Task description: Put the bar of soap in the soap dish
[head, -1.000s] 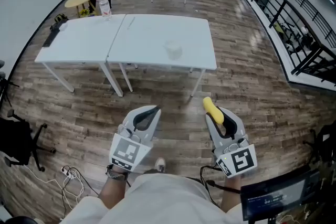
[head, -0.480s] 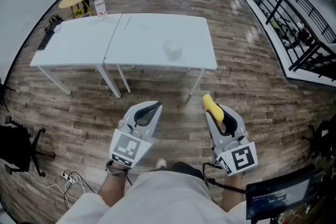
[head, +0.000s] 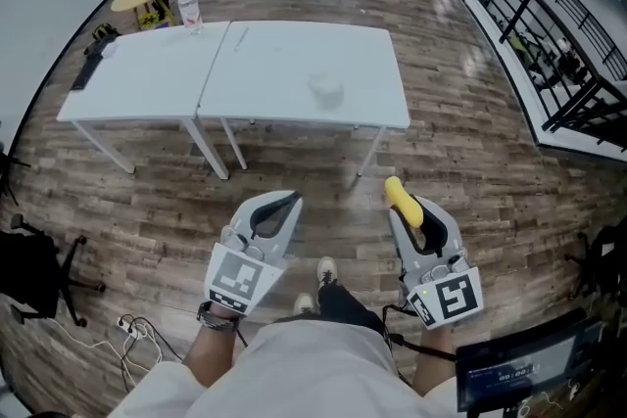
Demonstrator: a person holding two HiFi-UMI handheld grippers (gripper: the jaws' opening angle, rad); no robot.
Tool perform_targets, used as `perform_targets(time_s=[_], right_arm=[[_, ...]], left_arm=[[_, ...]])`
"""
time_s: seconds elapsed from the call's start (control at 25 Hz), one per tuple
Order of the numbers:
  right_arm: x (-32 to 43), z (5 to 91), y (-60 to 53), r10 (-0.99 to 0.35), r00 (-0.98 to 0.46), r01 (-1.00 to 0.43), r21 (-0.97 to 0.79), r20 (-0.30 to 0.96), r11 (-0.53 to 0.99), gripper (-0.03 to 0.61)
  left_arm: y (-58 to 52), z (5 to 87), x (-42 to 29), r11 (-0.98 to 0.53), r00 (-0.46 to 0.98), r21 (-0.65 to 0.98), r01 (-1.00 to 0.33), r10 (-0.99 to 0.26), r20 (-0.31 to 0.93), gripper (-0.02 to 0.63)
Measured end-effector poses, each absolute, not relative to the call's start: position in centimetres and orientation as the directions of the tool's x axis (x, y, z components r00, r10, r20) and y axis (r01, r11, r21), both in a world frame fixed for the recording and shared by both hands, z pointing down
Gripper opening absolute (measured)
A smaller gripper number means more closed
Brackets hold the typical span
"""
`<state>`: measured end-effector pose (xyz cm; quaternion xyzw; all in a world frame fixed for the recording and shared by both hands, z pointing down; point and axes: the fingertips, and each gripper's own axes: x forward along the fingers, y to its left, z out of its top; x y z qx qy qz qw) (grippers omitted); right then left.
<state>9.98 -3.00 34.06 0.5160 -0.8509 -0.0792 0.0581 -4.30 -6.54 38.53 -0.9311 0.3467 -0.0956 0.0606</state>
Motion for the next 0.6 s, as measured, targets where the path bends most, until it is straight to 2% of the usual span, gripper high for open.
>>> perform_targets(time_s=[0.6], right_arm=[[10.4, 34.6, -6.4, -0.871, -0.491, -0.857, 0.170, 0.014, 0.486, 0.120]], left_arm=[[-9.4, 38.6, -4.0, -0.730, 0.716, -0.187, -0.657, -0.682, 0.147, 0.008]])
